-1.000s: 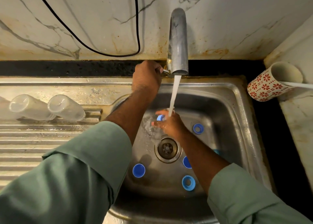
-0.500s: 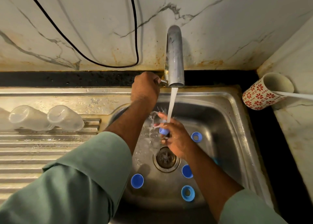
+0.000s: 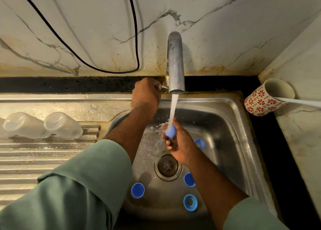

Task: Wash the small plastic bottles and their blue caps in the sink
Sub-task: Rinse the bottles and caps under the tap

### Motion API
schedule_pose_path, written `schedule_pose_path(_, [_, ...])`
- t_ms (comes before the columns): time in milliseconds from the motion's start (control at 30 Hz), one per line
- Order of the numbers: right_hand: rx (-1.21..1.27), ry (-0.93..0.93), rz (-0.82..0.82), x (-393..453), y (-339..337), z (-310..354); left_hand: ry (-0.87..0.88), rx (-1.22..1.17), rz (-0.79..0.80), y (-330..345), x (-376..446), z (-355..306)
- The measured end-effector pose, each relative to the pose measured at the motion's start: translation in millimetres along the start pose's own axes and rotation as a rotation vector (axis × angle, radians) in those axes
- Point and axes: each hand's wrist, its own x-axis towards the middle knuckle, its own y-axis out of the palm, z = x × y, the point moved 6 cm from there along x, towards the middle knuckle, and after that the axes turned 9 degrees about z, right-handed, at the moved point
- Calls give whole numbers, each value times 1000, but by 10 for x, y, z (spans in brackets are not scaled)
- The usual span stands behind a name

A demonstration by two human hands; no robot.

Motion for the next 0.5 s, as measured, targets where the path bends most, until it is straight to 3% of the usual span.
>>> schedule_pose_path(67, [53, 33, 5, -18, 15, -5, -1, -3, 4, 5, -1, -2])
schedule_pose_path(167, [114, -70, 12, -9, 24, 30, 4, -13, 2, -1, -8, -2])
schedule_pose_path(333, [-29, -26, -29, -12, -37, -8, 5, 26, -4, -11, -7, -13])
schedule_pose_path(433, [-160, -133, 3, 9, -13, 93, 7, 27, -1, 3, 1, -3])
schedule_pose_path(500, [-51, -148, -10, 12, 2, 105, 5, 34, 0, 5, 4, 2])
